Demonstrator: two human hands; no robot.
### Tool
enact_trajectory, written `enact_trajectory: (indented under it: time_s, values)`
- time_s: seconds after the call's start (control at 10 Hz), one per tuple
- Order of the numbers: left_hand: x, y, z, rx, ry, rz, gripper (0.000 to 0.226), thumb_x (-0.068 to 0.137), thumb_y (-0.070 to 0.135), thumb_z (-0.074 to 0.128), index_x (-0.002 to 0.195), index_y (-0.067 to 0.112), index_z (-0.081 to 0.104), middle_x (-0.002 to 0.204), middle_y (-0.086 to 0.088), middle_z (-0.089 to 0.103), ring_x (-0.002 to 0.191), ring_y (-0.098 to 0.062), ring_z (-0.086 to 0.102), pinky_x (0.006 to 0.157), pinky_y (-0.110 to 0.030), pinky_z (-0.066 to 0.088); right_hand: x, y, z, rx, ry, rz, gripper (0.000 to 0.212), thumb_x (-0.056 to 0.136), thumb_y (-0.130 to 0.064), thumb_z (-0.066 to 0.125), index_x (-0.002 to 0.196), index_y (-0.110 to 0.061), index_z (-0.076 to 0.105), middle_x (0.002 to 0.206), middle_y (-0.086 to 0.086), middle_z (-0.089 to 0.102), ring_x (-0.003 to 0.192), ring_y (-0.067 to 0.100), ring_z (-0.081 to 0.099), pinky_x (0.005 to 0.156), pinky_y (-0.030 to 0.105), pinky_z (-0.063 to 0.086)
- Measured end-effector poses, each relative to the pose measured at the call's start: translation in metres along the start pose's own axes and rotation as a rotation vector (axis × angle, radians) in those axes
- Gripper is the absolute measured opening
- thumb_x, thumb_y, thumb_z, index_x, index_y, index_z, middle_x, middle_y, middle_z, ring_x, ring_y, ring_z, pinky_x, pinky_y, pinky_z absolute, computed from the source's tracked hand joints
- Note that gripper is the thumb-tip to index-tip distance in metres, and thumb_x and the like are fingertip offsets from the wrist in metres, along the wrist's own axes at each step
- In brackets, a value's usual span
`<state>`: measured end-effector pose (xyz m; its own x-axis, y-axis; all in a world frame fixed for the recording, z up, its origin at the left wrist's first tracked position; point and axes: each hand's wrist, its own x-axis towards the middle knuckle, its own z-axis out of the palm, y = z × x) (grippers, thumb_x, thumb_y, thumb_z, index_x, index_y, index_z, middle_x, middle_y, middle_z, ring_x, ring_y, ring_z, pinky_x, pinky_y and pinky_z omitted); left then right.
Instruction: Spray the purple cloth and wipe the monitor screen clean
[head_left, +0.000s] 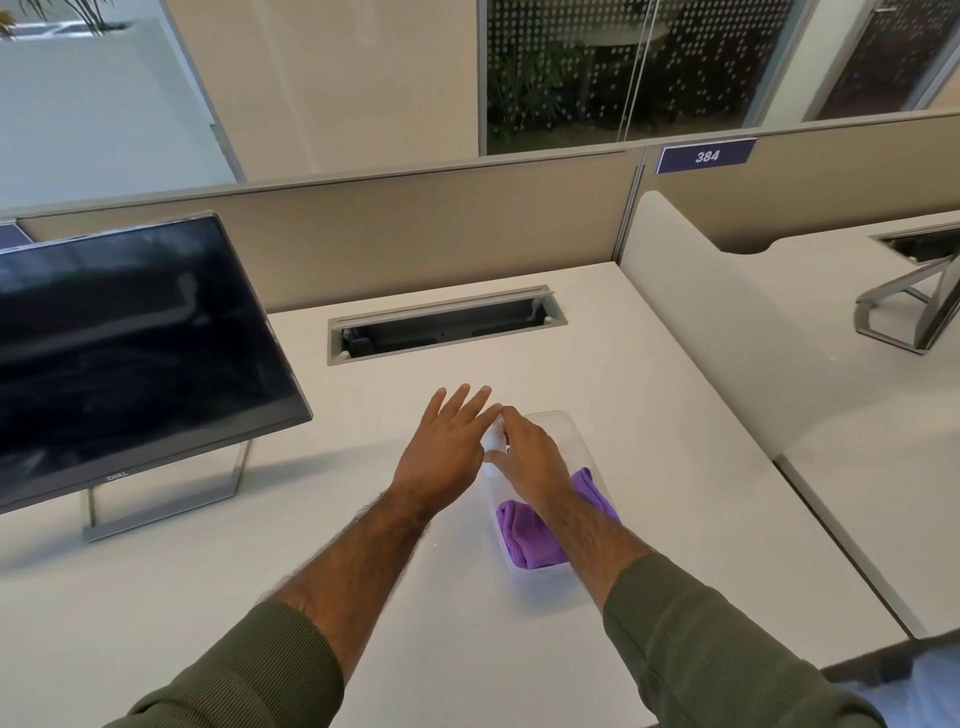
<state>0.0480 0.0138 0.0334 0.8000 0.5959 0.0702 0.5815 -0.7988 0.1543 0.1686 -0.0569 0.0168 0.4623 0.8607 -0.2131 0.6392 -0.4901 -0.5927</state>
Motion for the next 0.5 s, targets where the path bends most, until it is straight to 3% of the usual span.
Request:
enact_trajectory:
  time_s: [0.2, 0.5]
  values:
    - [-0.0083, -0.0024, 0.0072, -0.027, -0.033, -0.019, 0.062, 0.106, 0.023, 0.042, 0.161, 0.032, 0.015, 0.171, 0.005, 0.001, 0.158, -0.022, -0.004, 0.125, -0.041, -0.011, -0.002, 0.0025, 0.0002, -0.062, -0.008, -0.045, 0.064, 0.099, -0.044, 0.06, 0.153, -0.019, 0.034, 0.159, 0.001, 0.04, 0.141, 0.022, 0.046, 0.116, 0.031, 0.036]
    - [-0.0139, -0.0054, 0.0084, -0.031, -0.053, -0.063, 0.064, 0.107, 0.026, 0.037, 0.162, 0.032, 0.004, 0.171, 0.005, -0.008, 0.158, -0.022, -0.009, 0.128, -0.046, -0.005, 0.0003, 0.0058, -0.0021, -0.08, 0.028, -0.098, 0.07, 0.095, -0.051, 0.061, 0.154, -0.028, 0.031, 0.161, -0.002, 0.037, 0.145, 0.021, 0.04, 0.119, 0.037, 0.035]
